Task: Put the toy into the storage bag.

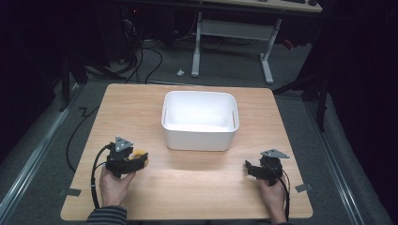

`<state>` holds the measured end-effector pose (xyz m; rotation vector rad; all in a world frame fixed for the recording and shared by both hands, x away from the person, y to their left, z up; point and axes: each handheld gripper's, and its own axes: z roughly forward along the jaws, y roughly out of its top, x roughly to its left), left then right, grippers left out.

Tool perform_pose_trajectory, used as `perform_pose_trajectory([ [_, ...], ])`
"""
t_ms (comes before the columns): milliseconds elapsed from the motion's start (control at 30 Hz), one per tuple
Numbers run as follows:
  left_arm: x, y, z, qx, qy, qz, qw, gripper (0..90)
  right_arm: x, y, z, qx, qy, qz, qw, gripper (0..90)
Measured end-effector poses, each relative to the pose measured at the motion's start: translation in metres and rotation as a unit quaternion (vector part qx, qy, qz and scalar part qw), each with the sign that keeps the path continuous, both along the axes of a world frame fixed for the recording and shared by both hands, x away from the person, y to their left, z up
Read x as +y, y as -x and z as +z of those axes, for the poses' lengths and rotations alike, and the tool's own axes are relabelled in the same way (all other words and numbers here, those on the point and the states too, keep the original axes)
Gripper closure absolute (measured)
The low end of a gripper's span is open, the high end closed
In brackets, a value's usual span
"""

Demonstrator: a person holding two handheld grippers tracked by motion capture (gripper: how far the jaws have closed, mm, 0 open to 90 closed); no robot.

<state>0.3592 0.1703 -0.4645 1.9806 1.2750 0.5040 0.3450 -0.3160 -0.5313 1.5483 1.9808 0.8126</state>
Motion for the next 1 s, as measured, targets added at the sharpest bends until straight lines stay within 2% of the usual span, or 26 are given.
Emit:
perform_pose_trajectory([
  [167, 0.008, -0.005, -0.005, 0.009, -0.012, 0.014, 0.9998, 39.6, 0.000, 0.000, 0.000, -0.001, 0.000, 0.000, 1.0000, 20.9],
  [400, 0.015, -0.011, -0.013, 0.021, -0.018, 0.026, 0.9993, 40.2, 0.000, 0.000, 0.000, -0.001, 0.000, 0.000, 1.0000, 20.9],
  [1000, 0.016, -0.028, -0.028, 0.050, -0.058, 0.026, 0.9967, 41.5, 0.000, 0.000, 0.000, -0.002, 0.000, 0.000, 1.0000, 20.9],
])
